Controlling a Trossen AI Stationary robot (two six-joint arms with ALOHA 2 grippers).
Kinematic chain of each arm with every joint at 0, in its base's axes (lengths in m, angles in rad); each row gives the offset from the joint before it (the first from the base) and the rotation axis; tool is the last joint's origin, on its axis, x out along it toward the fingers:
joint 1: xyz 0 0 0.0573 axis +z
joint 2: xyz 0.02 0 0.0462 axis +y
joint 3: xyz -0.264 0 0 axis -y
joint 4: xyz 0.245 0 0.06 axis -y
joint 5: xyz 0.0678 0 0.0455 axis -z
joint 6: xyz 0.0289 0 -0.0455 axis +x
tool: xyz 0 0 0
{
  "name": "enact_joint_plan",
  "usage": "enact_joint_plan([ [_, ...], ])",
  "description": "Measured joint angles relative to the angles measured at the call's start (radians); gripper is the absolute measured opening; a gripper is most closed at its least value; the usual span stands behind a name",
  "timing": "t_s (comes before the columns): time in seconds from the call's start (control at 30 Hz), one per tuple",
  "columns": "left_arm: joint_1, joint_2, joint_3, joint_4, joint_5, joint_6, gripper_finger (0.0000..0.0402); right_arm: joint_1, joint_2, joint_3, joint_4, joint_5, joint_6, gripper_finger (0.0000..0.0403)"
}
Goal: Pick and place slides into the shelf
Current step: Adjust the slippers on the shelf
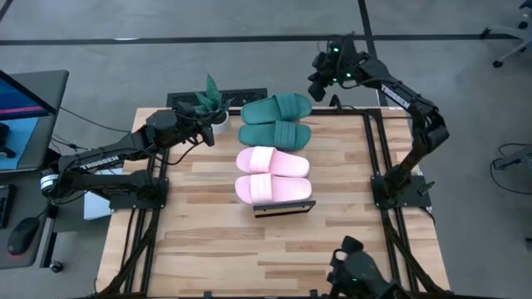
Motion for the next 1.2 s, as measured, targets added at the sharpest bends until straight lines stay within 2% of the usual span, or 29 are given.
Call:
enact_joint_plan([
  [0.3, 0.0, 0.0, 0.0, -0.017, -0.001, 0.008, 0.0, 0.064, 0.154, 0.258, -0.241, 0.067, -0.107, 0.0],
  [0.47, 0.0, 0.0, 0.0, -0.025, -0.001, 0.009, 0.0, 0.076, 0.216, 0.355, -0.339, 0.083, -0.175, 0.0],
  [1.2, 0.0, 0.0, 0.0, -0.036, 0.006, 0.007, 0.0, 0.116, 0.225, 0.366, -0.364, 0.089, -0.246, 0.0],
])
